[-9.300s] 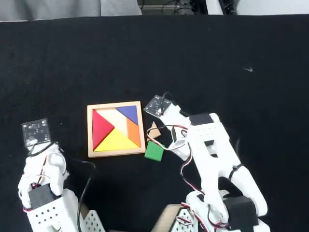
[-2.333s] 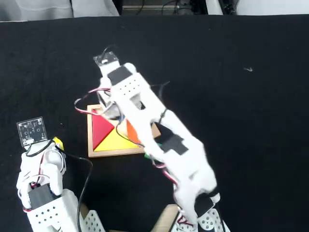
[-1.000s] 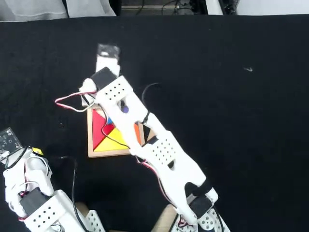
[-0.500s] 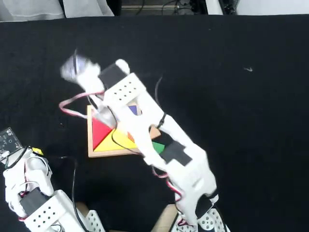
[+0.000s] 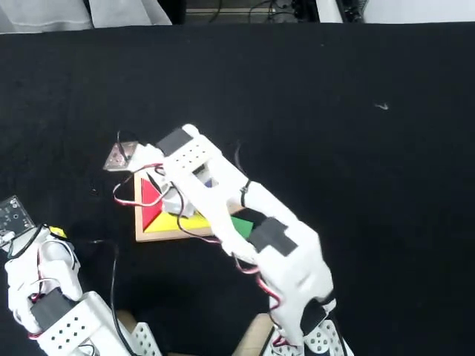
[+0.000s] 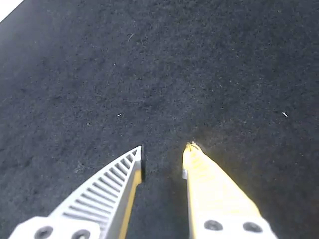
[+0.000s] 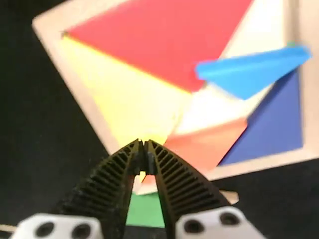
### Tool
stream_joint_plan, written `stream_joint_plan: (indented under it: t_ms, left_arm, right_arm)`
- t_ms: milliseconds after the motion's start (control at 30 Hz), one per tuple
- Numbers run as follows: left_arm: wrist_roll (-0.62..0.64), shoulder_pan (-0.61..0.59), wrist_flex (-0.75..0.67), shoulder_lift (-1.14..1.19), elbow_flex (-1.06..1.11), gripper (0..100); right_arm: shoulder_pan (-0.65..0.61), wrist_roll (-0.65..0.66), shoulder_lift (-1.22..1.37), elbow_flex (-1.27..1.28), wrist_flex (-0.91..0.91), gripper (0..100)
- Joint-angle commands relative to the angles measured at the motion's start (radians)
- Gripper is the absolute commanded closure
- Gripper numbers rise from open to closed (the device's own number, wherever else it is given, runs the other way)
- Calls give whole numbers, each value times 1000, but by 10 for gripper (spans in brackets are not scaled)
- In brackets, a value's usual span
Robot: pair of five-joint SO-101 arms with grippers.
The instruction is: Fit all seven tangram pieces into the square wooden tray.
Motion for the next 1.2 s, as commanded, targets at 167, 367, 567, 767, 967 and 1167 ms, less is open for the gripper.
stream_joint_plan:
  t_ms: [167,367,567,767,967,1167]
  left_arm:
    - [3,12,3,2,18,851]
    - [3,12,3,2,18,851]
    - [3,12,26,-6,18,851]
    - [3,15,29,-6,18,851]
    - [3,39,31,-3,18,851]
    - [3,39,31,-3,18,851]
  right_arm:
    - [12,6,145,-348,117,988]
    - [23,6,231,-527,189,988]
    - [23,5,344,-611,189,988]
    - [23,-55,371,-725,196,988]
    - [23,-60,381,-796,189,988]
    - [26,-57,398,-814,250,988]
